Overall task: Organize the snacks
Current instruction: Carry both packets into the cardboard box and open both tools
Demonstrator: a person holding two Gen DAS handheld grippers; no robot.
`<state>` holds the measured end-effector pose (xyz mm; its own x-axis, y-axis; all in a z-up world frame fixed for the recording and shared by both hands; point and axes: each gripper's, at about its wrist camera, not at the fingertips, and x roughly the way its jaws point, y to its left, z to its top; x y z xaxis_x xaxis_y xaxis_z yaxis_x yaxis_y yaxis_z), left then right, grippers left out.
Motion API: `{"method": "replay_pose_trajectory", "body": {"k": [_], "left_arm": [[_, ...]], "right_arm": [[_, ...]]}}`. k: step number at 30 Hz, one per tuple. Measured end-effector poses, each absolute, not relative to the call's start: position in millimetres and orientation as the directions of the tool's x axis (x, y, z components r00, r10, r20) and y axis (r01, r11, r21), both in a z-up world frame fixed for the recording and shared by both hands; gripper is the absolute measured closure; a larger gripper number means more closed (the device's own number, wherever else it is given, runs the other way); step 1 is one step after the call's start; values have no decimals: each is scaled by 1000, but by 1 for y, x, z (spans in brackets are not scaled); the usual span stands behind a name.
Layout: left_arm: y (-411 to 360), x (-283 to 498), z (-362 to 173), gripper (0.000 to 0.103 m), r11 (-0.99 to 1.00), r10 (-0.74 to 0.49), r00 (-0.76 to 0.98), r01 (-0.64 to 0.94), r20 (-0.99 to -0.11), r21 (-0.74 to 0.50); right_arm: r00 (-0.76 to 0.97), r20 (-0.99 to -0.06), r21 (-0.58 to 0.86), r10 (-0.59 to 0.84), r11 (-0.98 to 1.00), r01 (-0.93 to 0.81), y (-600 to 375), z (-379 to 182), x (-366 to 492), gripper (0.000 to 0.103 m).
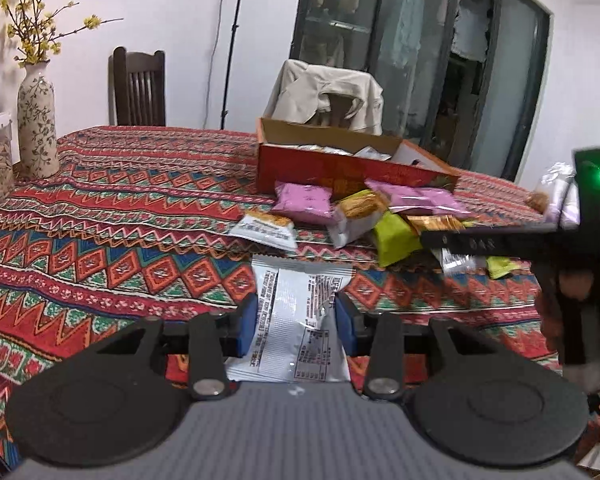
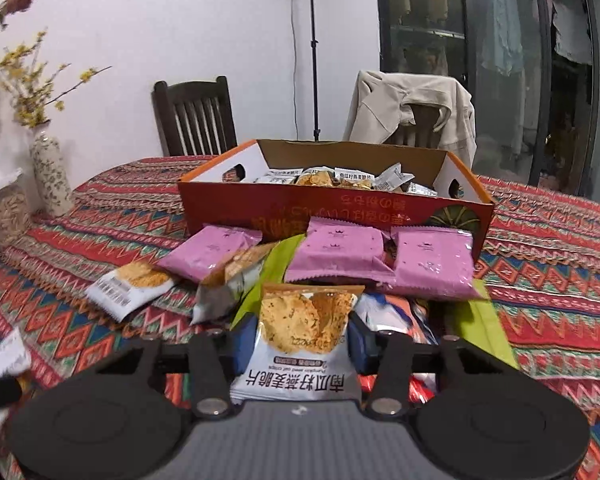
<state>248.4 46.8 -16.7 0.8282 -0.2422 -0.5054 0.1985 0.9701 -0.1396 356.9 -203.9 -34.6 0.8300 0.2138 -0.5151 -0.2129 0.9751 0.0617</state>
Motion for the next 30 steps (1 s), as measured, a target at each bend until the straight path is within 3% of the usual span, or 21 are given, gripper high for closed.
{"method": "replay_pose_trajectory", "body": {"k": [9,17,24,30], "left_arm": [[16,209,-2,62,923,-384,799,325,-463,-205],[-4,211,17,62,905,-426,792,364,-437,-221],[-5,274,63,62,891,-450,815,383,-367,-241],[-3,379,81,62,912,-403,816,318,-415,-259]], "right_arm": [[833,-494,36,249,963,-266,-236,-17,257,58],[856,-434,69,280,958,-278,-266,4,212,58],[861,-354,154,365,931,-331,-290,30,235,58],[872,-290,182,395,917,-355,-306,68,308,58]]}}
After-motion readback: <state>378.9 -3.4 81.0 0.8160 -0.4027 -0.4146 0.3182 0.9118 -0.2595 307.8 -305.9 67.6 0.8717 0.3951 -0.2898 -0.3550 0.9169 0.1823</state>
